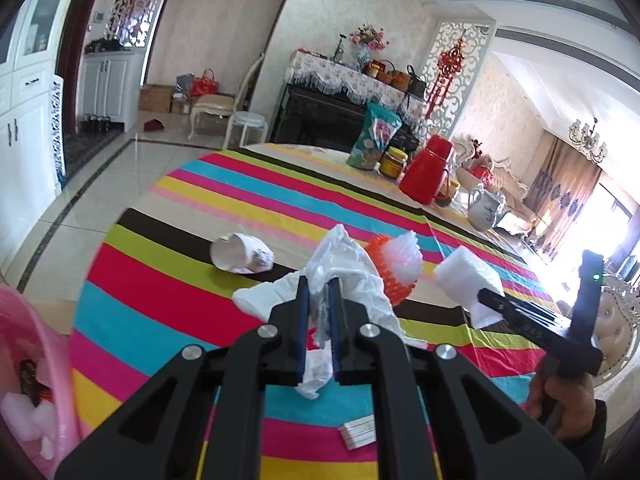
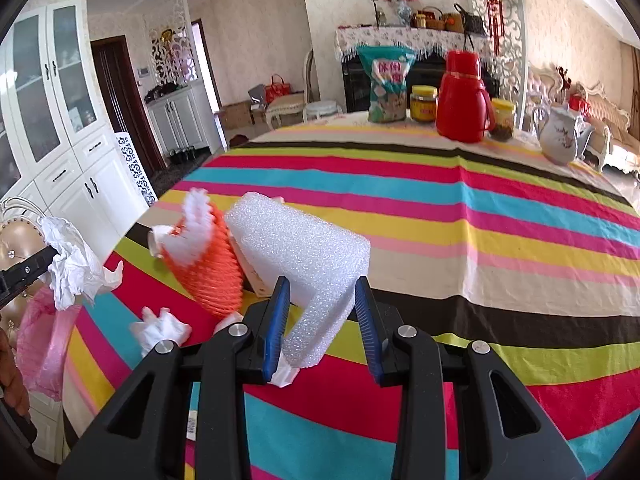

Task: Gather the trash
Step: 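Carry tissue and foam piece to the pink wastebasket and release both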

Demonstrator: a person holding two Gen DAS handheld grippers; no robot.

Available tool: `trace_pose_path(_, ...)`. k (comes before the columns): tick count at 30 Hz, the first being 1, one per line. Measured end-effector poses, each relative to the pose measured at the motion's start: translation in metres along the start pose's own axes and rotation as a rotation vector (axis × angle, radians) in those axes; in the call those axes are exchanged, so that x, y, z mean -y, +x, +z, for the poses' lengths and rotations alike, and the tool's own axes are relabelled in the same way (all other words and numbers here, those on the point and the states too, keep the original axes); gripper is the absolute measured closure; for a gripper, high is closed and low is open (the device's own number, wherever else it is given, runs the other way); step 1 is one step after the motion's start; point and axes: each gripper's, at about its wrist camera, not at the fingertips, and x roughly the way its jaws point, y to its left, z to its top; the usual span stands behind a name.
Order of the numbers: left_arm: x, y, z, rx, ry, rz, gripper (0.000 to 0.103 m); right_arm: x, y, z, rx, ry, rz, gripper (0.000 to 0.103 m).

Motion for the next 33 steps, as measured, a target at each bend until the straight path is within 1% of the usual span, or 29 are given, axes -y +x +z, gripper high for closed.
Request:
trace_pose_path(6, -0.024, -0.035, -0.001, 0.044, -0.022, 0.038, 0.095, -0.022, -0.025, 0.002, 0.029, -0.024, 0.025, 0.07)
trace_pose_path(11, -0.054, -0.073, -0.003, 0.086, -0.047, 0.087, 0.095, -0.061, -0.038, 0.003, 0.04, -0.061, 0.084, 0.07)
trace_pose_path(16, -0.085, -0.113, -0.007, 0.128, -0.065, 0.149, 0.095, -0.111, -0.038, 0.0, 0.03, -0.111, 0.151, 0.07)
trace_pose_path(22, -0.131, -0.163, -0.017, 0.168, -0.107, 0.238, 0.095, -0.186, -0.03, -0.008, -0.002, -0.182, 0.251, 0.07)
trace_pose_path(29, -0.184, -0.209, -0.033, 0.185, -0.161, 0.329, 0.095, -0.273, -0.023, -0.019, -0.041, -0.263, 0.355, 0.07)
trace_pose_path(33, -0.21, -0.223, -0.039, 0.182, -0.187, 0.372, 0.095, -0.324, -0.019, -0.027, -0.057, -0.32, 0.409, 0.07)
